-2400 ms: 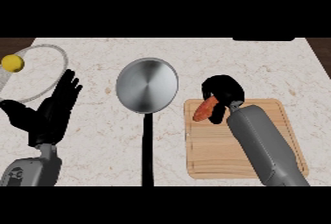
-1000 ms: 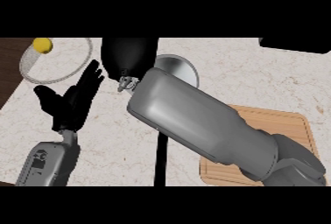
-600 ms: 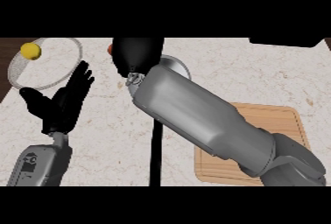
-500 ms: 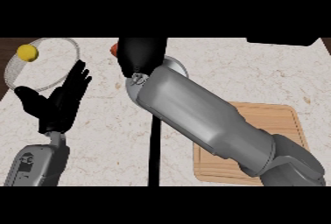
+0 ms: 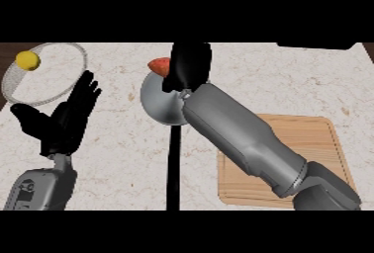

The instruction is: Pick the sweet potato from the cutting board and place it in the pan

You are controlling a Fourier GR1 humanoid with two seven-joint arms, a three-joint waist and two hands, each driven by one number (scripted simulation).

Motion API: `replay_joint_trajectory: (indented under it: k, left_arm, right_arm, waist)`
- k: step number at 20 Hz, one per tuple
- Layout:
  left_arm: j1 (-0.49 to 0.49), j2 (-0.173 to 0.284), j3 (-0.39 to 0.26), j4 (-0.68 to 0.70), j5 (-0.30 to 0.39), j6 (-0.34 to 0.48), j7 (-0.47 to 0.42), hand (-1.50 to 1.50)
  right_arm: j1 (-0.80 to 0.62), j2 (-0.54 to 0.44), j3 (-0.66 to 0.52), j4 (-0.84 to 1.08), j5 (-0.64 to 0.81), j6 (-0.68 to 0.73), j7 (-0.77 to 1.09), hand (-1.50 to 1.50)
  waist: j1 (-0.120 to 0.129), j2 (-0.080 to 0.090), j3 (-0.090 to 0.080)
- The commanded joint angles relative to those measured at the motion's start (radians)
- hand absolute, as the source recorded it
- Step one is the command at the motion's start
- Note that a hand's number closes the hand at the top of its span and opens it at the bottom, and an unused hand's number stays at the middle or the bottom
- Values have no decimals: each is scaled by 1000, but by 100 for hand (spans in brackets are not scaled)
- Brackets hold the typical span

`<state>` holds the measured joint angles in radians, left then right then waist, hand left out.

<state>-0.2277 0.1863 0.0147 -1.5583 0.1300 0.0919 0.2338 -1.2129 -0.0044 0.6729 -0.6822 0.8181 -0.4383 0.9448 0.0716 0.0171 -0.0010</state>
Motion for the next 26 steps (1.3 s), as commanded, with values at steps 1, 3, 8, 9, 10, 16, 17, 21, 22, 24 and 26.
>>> replay_joint_trajectory:
  k: [1, 3, 8, 9, 10, 16, 17, 21, 22, 24, 26]
  left_arm:
    - [3, 6, 10, -24, 8, 0, 28, 0]
    - [-8, -30, -18, 5, -19, 18, -12, 0]
    - [12, -3, 1, 2, 2, -16, -10, 0]
    - [-38, -16, -8, 10, -6, 1, 9, 0]
    - [-43, -20, -11, 13, -8, 3, 12, 0]
    - [-17, -13, -6, -38, -2, 0, 33, 0]
    - [-2, -17, -18, -22, -1, -19, 12, 0]
    - [21, -15, -7, -48, -18, 12, 28, 0]
    - [24, -4, 10, -14, -5, -14, -17, 0]
    - [43, 16, 33, -15, 0, -17, -8, 0]
    - [58, 31, 75, -8, 33, -28, -15, 0]
  right_arm:
    - [20, 4, 11, 94, -56, -138, -60, 150]
    - [26, 4, 27, 147, -81, -149, -51, 150]
    - [92, 4, -50, 204, -179, -183, -25, -150]
    - [71, 4, -75, 221, -213, -165, -42, -150]
    - [102, 4, -104, 234, -238, -183, -110, -150]
    - [126, 4, -79, 239, -329, -244, -241, -150]
    - [178, 4, -84, 204, -339, -325, -292, -150]
    - [180, 4, -143, 116, -396, -464, -335, -150]
    - [199, 4, -177, 114, -422, -482, -409, -150]
    - [231, 4, -220, 55, -471, -513, -468, -150]
    - [310, -1, -270, -48, -513, -510, -550, -150]
  waist:
    - [2, 0, 0]
    - [17, 7, 0]
    - [19, 9, 1]
    - [22, 14, 1]
    - [6, 12, 2]
    - [17, 6, 2]
    - [19, 9, 2]
    - [-5, -4, 3]
    - [-15, 0, 3]
    - [-30, -5, 3]
    - [-65, -15, 3]
